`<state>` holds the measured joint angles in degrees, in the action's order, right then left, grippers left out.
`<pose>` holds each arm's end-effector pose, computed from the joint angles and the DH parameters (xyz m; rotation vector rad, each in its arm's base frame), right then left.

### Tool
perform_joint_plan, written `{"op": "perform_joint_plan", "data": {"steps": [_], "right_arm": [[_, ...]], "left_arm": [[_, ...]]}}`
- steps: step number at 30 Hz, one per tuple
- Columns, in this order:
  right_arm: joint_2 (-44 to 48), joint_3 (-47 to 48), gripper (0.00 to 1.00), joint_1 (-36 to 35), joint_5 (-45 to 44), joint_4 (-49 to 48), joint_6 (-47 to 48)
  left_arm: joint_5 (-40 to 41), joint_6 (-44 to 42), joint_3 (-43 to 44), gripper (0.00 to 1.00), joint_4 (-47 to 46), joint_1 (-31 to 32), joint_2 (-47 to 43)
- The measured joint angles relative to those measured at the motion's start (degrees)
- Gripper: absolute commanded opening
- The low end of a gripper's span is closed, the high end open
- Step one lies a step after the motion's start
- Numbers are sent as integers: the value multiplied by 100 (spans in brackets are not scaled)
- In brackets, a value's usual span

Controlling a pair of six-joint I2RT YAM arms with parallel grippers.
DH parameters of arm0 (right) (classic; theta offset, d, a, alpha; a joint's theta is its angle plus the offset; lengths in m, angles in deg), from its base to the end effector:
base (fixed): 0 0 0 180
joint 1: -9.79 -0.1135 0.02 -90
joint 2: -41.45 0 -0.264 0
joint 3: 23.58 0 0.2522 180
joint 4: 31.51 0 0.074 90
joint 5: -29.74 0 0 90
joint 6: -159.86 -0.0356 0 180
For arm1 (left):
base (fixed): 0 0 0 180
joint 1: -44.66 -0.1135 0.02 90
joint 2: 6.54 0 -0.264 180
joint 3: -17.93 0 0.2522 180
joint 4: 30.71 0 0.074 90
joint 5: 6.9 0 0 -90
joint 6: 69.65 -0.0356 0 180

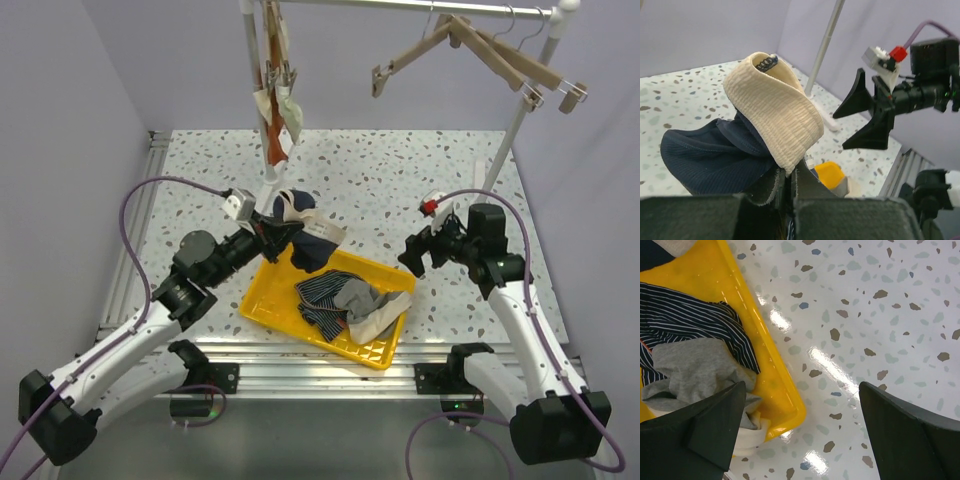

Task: Remove the underwear clipped to the hanger
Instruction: Place the underwear in the bin.

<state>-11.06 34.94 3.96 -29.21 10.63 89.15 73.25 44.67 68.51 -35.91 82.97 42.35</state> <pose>0.1917 0.0380 0.2878 -0.7506 1.9976 0.4571 0.1585 -0.1330 0.3329 0.3334 1.4980 -1.0081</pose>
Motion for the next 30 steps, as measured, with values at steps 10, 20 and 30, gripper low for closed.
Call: {"op": "perform_joint_plan", "data": {"steps": [10,20,30], "right_arm": [[-166,0,99,15,13,-61,-17],[-131,138,98,15,627,44,144],[-313,1519,98,-402,1532,46,205]], "left_arm": [[-251,-391,-599,0,1628,315,-13],[260,-59,-879,75,2524,422,107],[737,-90,-699,100,2929,452,-872]]}}
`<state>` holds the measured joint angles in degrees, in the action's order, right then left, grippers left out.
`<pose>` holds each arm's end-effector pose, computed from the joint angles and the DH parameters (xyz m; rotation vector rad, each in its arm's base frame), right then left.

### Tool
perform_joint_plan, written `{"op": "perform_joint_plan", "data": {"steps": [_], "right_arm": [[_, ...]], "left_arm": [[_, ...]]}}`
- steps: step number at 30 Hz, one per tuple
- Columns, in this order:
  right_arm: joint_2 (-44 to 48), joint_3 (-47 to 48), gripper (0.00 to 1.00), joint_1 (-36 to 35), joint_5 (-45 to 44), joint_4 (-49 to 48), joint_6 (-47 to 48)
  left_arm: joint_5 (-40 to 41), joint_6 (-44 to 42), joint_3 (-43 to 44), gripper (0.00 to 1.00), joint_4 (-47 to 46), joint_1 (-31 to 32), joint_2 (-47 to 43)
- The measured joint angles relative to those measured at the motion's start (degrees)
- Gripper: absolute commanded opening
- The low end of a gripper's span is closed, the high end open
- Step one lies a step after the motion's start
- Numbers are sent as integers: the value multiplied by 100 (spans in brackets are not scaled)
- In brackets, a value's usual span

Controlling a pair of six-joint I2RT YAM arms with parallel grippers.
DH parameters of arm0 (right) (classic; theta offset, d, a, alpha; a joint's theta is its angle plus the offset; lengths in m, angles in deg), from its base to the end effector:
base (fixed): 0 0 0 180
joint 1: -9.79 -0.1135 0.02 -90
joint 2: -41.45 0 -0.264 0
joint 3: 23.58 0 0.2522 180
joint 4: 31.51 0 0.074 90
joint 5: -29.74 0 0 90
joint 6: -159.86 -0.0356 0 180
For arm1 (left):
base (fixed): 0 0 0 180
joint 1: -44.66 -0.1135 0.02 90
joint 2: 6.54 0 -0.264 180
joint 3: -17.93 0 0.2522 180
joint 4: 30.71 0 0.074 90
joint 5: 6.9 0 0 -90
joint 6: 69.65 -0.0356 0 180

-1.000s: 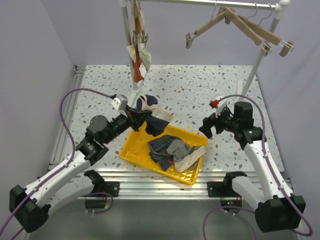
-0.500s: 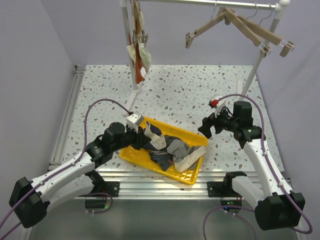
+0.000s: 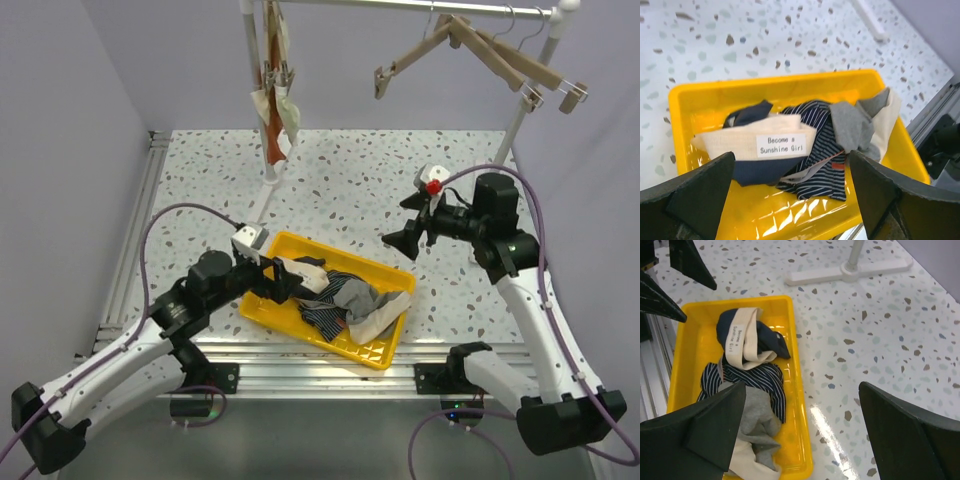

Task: Remove the underwear clipped to the hanger
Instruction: Place the underwear in the bin.

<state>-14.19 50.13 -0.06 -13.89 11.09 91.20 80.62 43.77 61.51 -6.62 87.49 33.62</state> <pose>0.1931 0.0597 0.3687 -0.9867 1.6429 0.6685 0.1255 -0.1184 0.2601 0.3700 1.9842 -0.7993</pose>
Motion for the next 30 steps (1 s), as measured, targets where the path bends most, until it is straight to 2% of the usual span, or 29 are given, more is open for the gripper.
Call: {"op": "perform_joint_plan", "data": {"steps": [8,15,22,26,30], "right_arm": [[-933,1200,99,-946,-105,-157,-728],[-2249,3244,98,-1696,-1043,-520,-2006],[-3416,5029,99,-2361,-2282,-791,-2769],[-3858,5576,99,-2522,-2846,-907,-2841],[-4072,5650,98,-2680,-3294,-1054,-2793]], "left_arm": [[680,-173,566,100,120,0,-669],[2229,162,566,100,236,7,-1257],[2983,623,376,100,348,7,-1928],[3204,848,249,100,511,7,-2310],[3344,986,129,100,551,7,-2542]]}}
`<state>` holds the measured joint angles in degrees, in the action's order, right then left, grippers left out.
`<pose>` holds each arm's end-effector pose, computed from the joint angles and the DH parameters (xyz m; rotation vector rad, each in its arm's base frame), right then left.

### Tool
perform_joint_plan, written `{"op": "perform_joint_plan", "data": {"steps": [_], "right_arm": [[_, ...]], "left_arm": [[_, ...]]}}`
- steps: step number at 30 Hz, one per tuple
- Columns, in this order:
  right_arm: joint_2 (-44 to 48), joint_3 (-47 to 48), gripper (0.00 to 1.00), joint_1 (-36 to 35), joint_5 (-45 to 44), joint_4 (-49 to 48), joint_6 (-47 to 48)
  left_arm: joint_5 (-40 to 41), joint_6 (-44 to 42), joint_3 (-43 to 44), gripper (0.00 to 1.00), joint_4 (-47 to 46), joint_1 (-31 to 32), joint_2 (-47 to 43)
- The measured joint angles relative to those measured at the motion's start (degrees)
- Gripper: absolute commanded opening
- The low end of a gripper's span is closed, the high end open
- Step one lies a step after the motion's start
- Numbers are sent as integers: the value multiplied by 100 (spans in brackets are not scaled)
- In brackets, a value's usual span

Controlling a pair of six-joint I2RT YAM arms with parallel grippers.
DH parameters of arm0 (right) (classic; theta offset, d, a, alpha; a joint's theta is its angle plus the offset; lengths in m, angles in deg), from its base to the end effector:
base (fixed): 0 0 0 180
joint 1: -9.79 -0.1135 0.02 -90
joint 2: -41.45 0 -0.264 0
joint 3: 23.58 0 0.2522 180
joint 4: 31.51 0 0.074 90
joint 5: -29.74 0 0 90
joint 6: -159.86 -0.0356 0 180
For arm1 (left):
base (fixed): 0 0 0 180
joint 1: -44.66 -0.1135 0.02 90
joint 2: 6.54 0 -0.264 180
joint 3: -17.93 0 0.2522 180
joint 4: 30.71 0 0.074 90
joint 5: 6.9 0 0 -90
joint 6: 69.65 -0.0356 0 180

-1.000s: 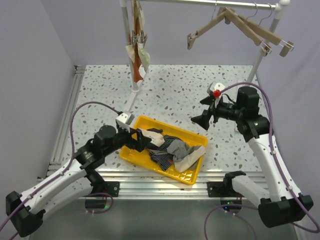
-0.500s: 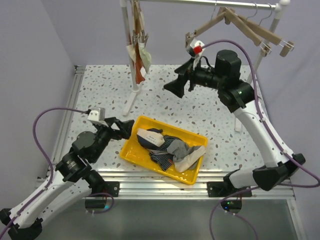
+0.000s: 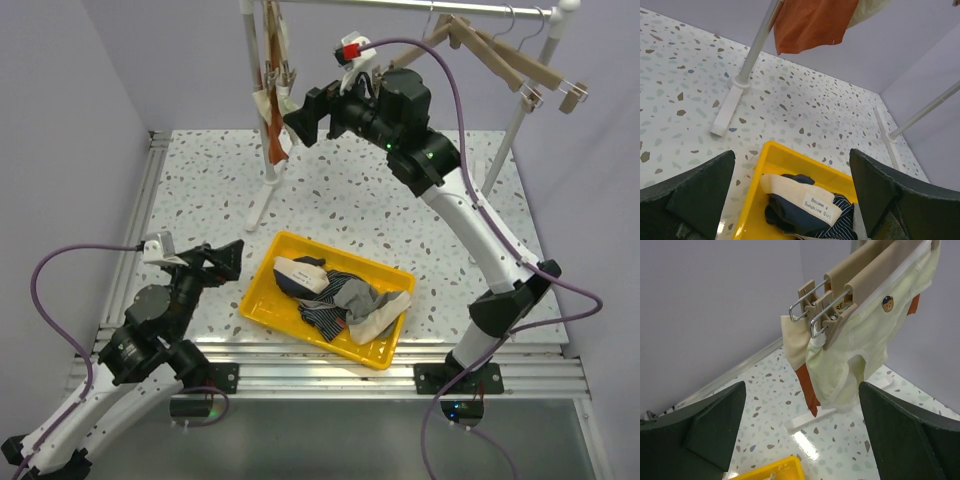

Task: Remove the underwear clipped to the hanger
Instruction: Place the underwear in the bin, then pick up the hanger from the clothesline.

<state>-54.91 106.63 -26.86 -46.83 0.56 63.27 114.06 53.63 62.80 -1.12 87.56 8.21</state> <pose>0.2897 0.2259 0.5197 -0.5955 1.4773 0.7740 0.0765 -0.0461 0.3082 -0.2994 1.5687 -0.6224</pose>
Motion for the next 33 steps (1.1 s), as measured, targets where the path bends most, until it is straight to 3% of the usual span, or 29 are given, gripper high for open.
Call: {"op": "perform_joint_plan", "data": {"steps": [7,22,33], "right_arm": [[-332,243,94,-199,-544,-142,203],[-1423,2983,67,-192,-1095,-203,-398],[-2461,3268,62,-116,-1340,-160,-901]], "left_arm": [[114,61,-20,100,50,0,-48],[203,74,-39,100,98,0,-105],[179,254,-72,100,101,0,-101]]}}
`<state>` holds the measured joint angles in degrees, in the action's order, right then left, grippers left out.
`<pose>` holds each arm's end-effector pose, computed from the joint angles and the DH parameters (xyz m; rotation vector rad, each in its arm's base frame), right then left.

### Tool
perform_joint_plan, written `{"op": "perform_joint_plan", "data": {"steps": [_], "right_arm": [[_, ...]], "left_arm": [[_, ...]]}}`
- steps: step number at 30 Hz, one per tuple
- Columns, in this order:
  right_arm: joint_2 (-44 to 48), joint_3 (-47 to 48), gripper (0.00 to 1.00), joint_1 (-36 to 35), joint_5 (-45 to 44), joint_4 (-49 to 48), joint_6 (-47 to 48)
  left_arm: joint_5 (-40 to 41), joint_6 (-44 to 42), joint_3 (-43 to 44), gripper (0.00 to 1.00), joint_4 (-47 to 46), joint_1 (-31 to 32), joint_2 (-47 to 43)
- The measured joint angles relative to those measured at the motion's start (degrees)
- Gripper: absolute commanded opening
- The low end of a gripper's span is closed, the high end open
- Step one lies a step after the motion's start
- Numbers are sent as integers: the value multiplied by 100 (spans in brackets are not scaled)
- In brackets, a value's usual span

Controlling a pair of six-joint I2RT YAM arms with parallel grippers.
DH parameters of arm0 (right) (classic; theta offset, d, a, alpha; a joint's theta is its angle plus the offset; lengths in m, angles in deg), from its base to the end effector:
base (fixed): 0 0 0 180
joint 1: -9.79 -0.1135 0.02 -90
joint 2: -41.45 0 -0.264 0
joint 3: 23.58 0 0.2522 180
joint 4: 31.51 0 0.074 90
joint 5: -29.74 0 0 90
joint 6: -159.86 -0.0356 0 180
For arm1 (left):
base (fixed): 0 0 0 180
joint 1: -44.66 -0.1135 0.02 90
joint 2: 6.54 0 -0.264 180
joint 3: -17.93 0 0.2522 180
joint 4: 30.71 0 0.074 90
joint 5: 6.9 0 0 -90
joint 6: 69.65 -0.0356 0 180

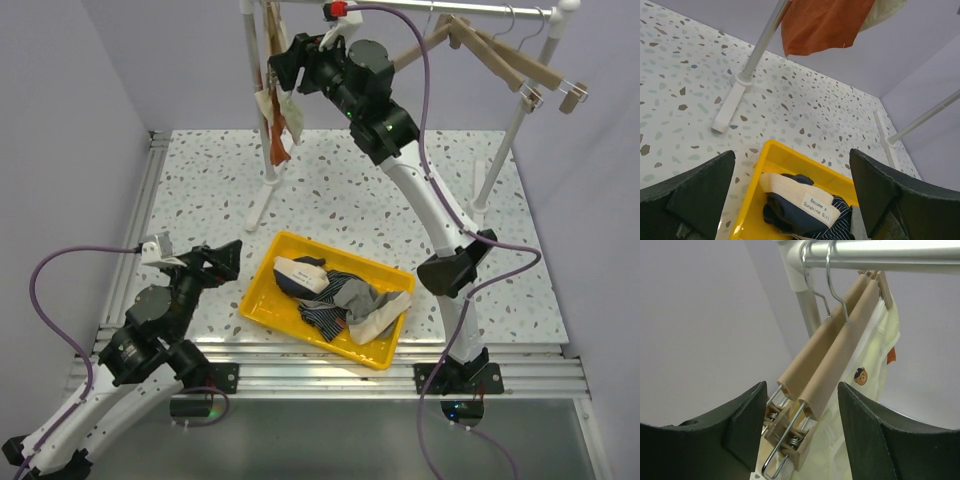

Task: Remove the underwear clipped to the hanger
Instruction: Pick up the hanger from the clothesline.

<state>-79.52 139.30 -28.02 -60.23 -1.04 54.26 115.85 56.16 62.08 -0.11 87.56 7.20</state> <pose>0.3563 0.2765 0.5301 -0.2730 1.3884 0.7778 0.0754 -0.0438 0.3035 -0.3558 1.5686 -0.6249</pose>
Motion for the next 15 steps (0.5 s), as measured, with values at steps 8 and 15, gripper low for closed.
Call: {"op": "perform_joint_plan", "data": {"steps": [8,15], "right_arm": [[118,-118,74,133,-52,-188,109],[1043,-1189,96,205,129,-483,468]], "left_arm": [[315,-15,127,100,-254,0,240],[723,-754,2736,100,-704,-35,2949]]}}
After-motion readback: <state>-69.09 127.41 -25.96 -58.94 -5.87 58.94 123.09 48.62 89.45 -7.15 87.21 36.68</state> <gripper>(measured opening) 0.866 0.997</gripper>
